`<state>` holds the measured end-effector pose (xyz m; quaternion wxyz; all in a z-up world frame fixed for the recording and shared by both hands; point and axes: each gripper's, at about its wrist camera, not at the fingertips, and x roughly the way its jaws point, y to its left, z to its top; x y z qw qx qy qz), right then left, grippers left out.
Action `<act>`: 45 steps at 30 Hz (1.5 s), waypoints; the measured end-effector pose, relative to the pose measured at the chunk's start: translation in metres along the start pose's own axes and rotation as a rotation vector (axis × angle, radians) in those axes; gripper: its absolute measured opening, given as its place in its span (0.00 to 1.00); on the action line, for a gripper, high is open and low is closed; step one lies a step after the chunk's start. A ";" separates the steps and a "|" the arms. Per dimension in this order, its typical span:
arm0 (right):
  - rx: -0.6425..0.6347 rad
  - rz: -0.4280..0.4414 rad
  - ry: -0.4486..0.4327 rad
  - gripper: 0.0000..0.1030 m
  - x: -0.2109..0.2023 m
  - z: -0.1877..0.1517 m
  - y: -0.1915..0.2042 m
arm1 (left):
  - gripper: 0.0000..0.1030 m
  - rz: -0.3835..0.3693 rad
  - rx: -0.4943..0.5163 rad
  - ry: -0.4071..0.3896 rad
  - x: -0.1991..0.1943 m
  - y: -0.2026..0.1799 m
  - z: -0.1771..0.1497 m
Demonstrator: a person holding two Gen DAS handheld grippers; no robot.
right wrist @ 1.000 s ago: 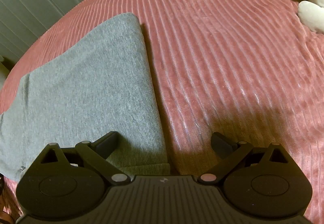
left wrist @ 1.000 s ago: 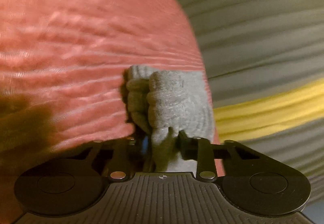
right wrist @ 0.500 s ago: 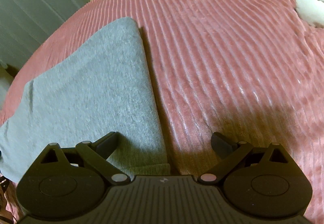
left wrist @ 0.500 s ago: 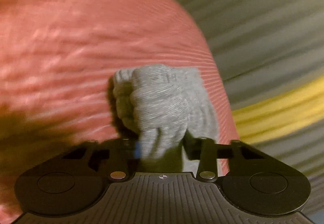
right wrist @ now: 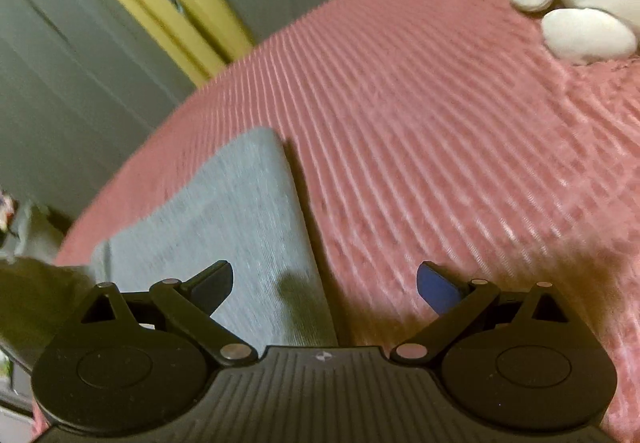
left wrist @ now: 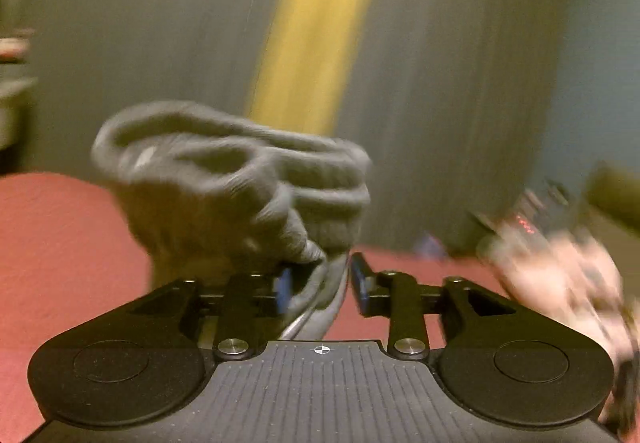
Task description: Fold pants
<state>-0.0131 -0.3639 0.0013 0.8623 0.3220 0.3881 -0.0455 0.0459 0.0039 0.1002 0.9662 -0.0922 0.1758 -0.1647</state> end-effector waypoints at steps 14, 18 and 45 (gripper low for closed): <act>0.011 0.105 -0.008 0.96 -0.010 0.006 0.003 | 0.85 0.228 -0.043 0.292 0.020 0.024 -0.067; 0.000 0.246 0.046 0.90 -0.001 0.007 0.036 | 0.85 0.473 -0.111 0.291 0.009 0.062 -0.067; 0.293 0.322 0.197 0.44 0.129 0.026 0.081 | 0.84 0.611 -0.535 0.394 0.001 0.144 -0.097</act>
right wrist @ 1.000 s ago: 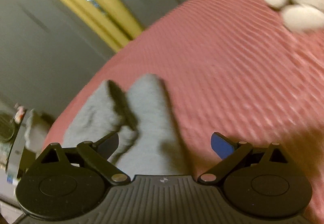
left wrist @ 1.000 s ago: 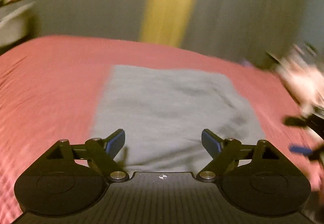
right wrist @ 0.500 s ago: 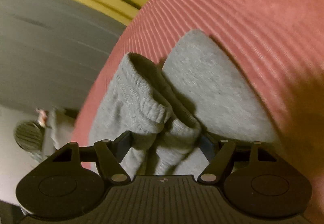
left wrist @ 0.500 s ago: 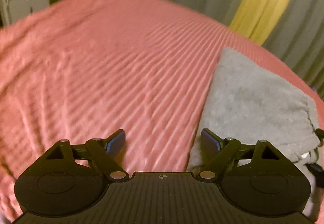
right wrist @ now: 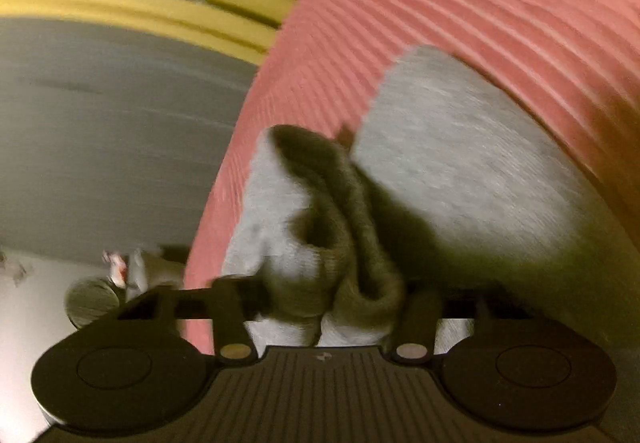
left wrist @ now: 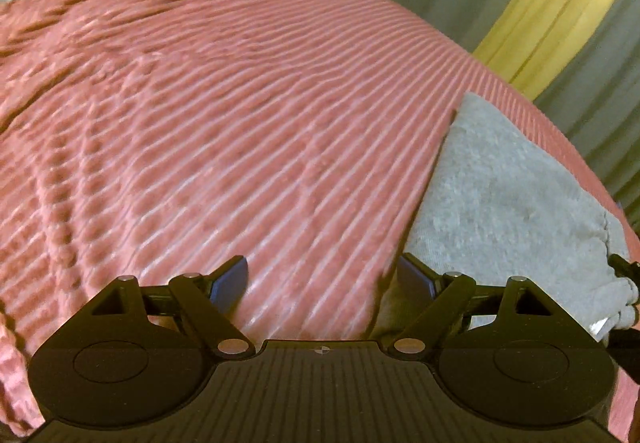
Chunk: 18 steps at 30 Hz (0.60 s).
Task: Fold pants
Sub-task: 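Grasp the cuffs with the right gripper and lift them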
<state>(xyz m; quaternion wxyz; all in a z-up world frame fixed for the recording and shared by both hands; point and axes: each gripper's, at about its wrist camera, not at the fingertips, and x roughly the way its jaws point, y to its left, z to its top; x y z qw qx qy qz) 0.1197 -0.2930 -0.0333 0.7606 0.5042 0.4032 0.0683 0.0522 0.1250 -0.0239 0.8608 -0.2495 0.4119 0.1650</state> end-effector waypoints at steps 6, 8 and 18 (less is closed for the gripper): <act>-0.165 0.071 -0.056 0.41 -0.028 -0.019 0.066 | 0.84 0.006 -0.021 -0.004 -0.005 0.002 -0.001; -0.151 0.180 -0.084 0.40 -0.051 -0.024 0.083 | 0.84 0.006 -0.027 -0.015 -0.008 0.003 -0.002; -0.241 -0.012 -0.234 0.45 -0.121 -0.045 0.029 | 0.84 -0.010 0.000 0.012 -0.007 -0.001 -0.002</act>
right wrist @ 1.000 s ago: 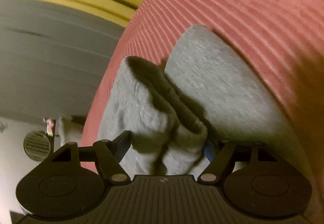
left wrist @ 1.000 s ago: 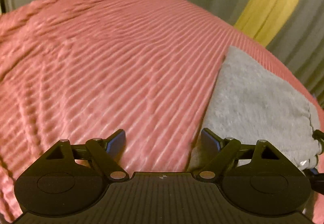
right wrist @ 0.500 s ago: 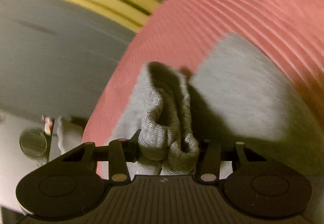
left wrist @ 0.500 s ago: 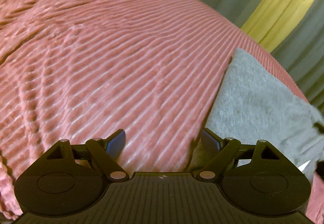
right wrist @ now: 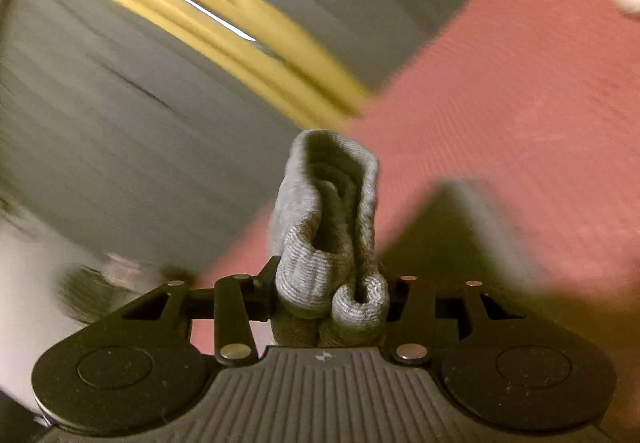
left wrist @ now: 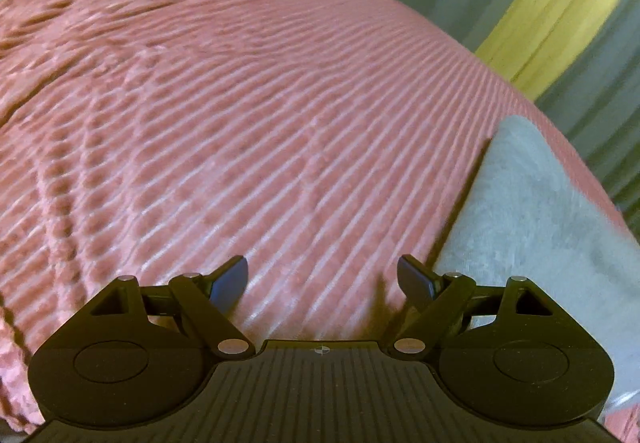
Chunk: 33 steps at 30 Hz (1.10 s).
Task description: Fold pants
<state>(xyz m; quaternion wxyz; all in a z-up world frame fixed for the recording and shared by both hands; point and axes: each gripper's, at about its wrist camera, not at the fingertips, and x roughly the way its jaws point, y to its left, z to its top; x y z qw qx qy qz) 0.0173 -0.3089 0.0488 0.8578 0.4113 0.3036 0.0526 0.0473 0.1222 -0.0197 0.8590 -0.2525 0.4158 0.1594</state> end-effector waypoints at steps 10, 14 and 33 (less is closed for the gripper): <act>-0.173 -0.175 0.129 0.96 0.005 0.003 -0.017 | 0.84 -0.036 0.127 -0.001 -0.003 -0.020 -0.001; -0.276 -0.161 0.157 0.96 0.019 0.007 -0.006 | 0.86 -0.105 0.211 -0.042 -0.013 -0.037 -0.005; -0.237 -0.196 0.314 0.96 0.054 -0.010 -0.053 | 0.95 -0.243 0.454 0.194 0.066 -0.106 0.029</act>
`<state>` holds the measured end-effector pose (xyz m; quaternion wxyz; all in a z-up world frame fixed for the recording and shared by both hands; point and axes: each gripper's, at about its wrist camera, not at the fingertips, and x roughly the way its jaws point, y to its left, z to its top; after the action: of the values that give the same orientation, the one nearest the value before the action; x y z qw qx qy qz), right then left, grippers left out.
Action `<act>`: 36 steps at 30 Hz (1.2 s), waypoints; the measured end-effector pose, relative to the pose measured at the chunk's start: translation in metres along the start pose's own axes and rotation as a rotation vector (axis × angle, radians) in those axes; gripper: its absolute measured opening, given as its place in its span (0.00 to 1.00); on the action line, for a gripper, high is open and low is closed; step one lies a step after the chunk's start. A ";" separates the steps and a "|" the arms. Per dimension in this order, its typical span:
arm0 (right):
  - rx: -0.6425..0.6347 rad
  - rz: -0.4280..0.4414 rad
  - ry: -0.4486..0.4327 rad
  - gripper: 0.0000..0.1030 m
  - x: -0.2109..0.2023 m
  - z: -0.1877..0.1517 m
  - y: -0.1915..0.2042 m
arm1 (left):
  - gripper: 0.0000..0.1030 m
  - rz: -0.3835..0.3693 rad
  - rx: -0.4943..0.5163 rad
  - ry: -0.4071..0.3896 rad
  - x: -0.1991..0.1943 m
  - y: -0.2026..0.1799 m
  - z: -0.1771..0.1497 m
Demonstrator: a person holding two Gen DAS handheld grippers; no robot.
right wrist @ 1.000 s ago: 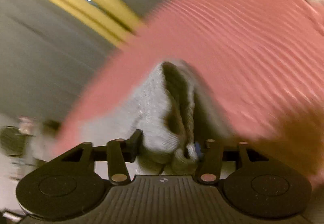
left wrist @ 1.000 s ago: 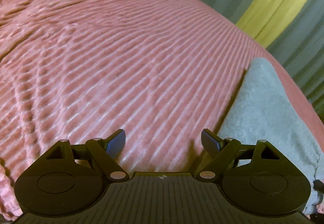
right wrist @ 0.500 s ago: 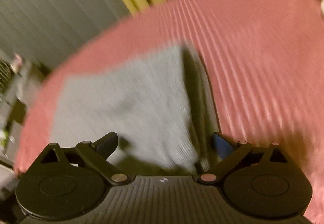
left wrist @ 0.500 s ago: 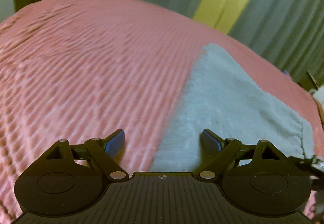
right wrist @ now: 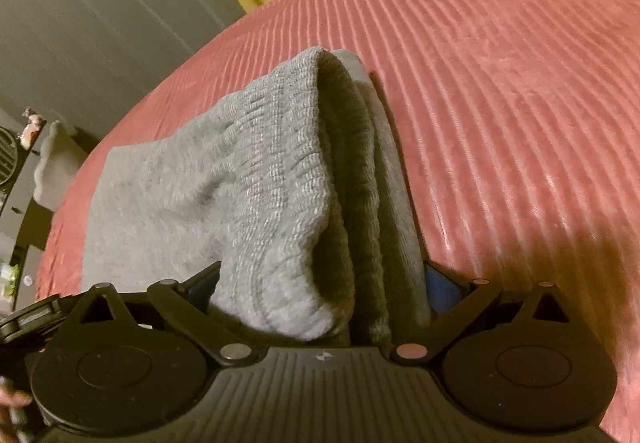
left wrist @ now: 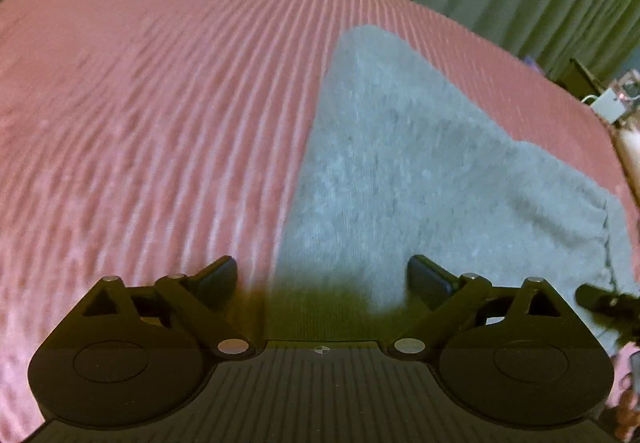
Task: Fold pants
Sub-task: 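Grasp the cuff end with the right gripper while the left gripper pinches the waistband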
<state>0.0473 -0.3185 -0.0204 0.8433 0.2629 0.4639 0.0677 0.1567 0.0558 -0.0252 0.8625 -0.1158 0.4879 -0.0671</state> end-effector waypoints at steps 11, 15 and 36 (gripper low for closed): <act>-0.088 0.102 0.101 0.97 0.005 0.015 -0.008 | 0.99 -0.108 0.091 0.054 0.027 -0.003 0.016; -0.088 0.128 0.124 0.96 0.007 0.019 -0.013 | 0.99 -0.090 0.098 0.049 0.025 -0.008 0.016; -0.084 0.152 0.052 0.72 -0.011 0.009 -0.004 | 0.69 -0.106 0.100 0.015 0.020 -0.023 0.016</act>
<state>0.0483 -0.3293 -0.0100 0.8338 0.2598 0.4609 0.1577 0.1805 0.0309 -0.0275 0.8588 -0.0979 0.4836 -0.1380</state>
